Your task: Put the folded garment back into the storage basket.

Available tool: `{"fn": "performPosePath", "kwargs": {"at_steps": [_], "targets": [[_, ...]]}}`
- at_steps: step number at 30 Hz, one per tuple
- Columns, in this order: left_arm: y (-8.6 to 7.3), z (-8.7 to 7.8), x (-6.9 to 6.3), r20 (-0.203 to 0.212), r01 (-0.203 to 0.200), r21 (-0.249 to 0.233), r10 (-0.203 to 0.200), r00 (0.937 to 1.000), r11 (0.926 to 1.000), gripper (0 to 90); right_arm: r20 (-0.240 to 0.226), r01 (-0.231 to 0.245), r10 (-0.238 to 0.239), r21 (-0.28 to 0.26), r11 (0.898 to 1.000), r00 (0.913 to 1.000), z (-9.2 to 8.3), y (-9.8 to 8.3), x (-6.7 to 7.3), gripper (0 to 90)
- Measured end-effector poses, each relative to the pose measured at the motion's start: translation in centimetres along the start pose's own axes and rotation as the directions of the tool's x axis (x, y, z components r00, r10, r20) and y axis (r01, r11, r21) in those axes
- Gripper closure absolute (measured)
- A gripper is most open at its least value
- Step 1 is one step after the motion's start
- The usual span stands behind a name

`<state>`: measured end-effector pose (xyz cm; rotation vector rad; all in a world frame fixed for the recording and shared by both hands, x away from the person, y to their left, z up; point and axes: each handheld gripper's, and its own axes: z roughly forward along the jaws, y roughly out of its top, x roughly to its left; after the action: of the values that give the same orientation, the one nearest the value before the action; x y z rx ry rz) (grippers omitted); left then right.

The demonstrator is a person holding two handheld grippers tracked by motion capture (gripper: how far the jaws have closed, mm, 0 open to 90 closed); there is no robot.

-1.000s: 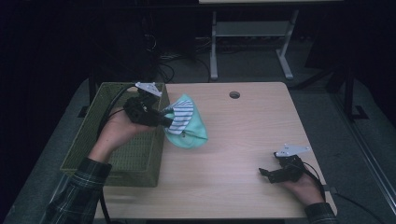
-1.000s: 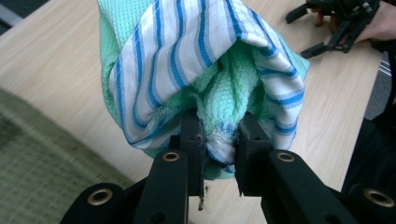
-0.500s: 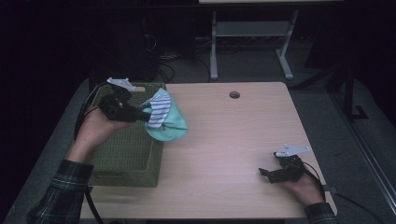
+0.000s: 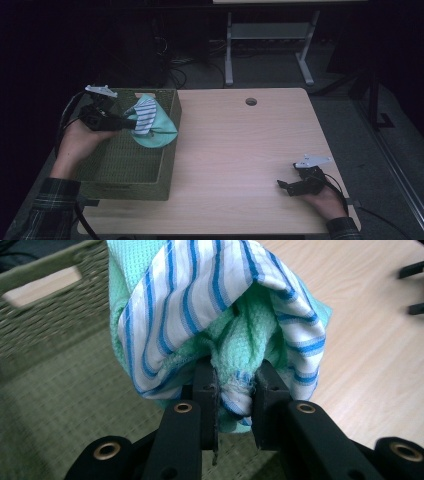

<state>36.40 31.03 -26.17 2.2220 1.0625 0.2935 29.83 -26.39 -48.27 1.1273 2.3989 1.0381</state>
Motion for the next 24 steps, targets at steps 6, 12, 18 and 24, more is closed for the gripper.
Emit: {"fn": "performPosePath", "kwargs": {"at_steps": [6, 12, 18, 24], "targets": [[-1.7, 0.3, 1.7, -0.033, 0.058, 0.0, -0.058, 0.9978, 0.9983, 75.5, 0.0, -0.001, 0.001, 0.0, 1.0, 1.0, 0.0, 0.0, 0.0, 8.3], [-3.4, 1.2, 3.1, -0.053, 0.105, 0.022, -0.104, 0.9932, 0.9942, 75.5, 0.0, 0.0, 0.0, 0.001, 1.0, 1.0, 0.0, 0.0, 0.0, 8.3], [-4.9, 2.6, 3.9, -0.057, 0.141, 0.039, -0.138, 0.9888, 0.9893, 75.5, 0.001, 0.0, 0.0, 0.001, 1.0, 1.0, 0.0, 0.0, 0.0, 8.3], [-6.0, 4.7, 4.2, -0.065, 0.16, 0.06, -0.156, 0.9856, 0.9853, 75.4, 0.001, -0.001, 0.001, 0.001, 1.0, 1.0, 0.0, 0.0, 0.0, 8.3]]}}
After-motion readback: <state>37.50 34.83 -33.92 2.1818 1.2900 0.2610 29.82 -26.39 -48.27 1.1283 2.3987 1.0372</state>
